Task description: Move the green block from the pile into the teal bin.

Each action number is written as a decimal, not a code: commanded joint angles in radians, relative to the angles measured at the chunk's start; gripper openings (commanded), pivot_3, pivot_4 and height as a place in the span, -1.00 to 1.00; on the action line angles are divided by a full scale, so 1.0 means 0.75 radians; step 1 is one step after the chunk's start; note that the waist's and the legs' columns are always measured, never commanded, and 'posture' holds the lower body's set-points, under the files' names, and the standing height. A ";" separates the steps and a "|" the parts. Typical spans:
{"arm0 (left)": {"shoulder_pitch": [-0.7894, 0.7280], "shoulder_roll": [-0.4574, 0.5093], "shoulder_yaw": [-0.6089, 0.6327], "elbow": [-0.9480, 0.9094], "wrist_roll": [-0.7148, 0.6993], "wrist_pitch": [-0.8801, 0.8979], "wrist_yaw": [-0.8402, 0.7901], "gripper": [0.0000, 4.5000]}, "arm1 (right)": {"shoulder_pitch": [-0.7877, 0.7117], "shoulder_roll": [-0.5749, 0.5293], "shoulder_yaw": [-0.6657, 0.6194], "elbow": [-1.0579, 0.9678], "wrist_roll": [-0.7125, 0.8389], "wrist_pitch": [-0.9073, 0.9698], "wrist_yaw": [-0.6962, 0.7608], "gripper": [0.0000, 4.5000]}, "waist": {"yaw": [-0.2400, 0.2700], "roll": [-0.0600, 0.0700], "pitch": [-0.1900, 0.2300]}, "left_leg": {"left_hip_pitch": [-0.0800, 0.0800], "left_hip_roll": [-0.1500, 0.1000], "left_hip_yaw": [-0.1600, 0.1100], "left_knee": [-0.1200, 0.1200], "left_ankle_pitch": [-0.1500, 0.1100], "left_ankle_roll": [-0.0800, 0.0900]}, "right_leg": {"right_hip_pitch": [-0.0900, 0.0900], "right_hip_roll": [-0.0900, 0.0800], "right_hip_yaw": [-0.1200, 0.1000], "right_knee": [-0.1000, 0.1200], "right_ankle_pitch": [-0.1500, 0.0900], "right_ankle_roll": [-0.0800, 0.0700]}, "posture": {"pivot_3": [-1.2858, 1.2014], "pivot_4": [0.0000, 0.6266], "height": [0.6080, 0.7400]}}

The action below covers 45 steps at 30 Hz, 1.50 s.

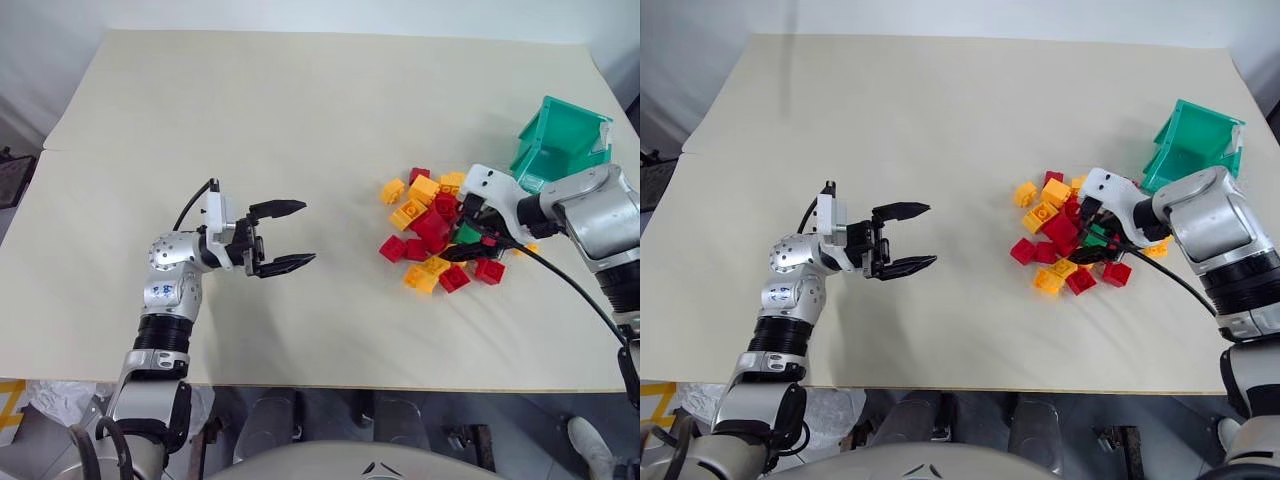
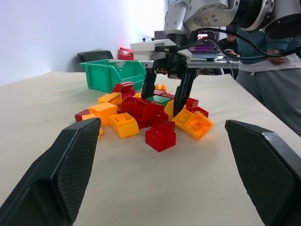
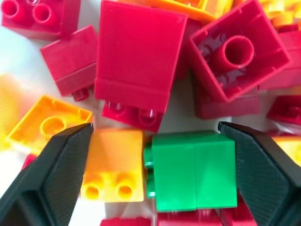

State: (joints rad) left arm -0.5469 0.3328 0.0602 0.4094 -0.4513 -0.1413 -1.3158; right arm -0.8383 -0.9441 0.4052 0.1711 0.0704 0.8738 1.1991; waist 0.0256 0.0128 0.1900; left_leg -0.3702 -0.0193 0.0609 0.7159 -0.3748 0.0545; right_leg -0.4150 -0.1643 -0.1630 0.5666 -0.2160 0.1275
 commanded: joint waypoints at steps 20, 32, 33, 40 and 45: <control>-0.109 -0.083 -0.069 0.013 0.054 -0.005 0.080 1.00 | 0.139 -0.135 -0.666 -0.017 0.017 -0.246 -0.384 -0.06 | 0.000 0.001 0.001 | -0.001 0.000 0.002 0.000 0.000 0.000 | -0.001 0.000 0.001 0.000 0.000 0.000 | 0.03 -0.52 1.00; -0.439 -0.226 -0.142 0.361 0.357 -0.070 0.512 1.00 | -0.245 0.099 -0.577 0.886 -0.182 -0.878 -0.760 0.10 | -0.039 0.002 0.001 | 0.000 0.000 0.006 -0.004 0.002 0.003 | -0.001 0.002 0.003 -0.001 0.002 0.003 | 0.03 -0.52 1.00; -0.462 -0.231 -0.143 0.378 0.367 -0.069 0.533 1.00 | -0.271 0.111 -0.569 0.945 -0.193 -0.915 -0.774 0.29 | -0.039 0.002 0.001 | 0.000 0.000 0.007 -0.004 0.002 0.003 | -0.001 0.002 0.003 -0.001 0.002 0.003 | 0.03 -0.52 1.00; -0.524 -0.219 -0.138 0.405 0.388 0.009 0.596 1.00 | -0.347 0.134 -0.558 1.075 -0.208 -1.046 -0.762 0.99 | -0.036 0.002 0.001 | -0.001 0.000 0.006 -0.006 0.002 0.004 | -0.001 0.002 0.002 -0.003 0.002 0.003 | 0.03 -0.52 1.00; -0.466 -0.156 -0.124 0.315 0.345 0.075 0.507 1.00 | -0.268 0.102 -0.603 0.907 -0.147 -1.004 -0.673 0.99 | -0.038 0.002 0.001 | -0.001 0.000 0.006 -0.007 0.003 0.004 | -0.001 0.002 0.002 -0.003 0.002 0.003 | 0.03 -0.52 1.00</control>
State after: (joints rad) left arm -0.9071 0.2020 -0.0478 0.7024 -0.1656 -0.0910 -0.9106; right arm -1.0491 -0.8314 -0.0111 0.9227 -0.0690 0.1126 0.6647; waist -0.0027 0.0147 0.1909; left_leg -0.3708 -0.0189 0.0651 0.7108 -0.3729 0.0574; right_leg -0.4158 -0.1628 -0.1616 0.5640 -0.2147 0.1294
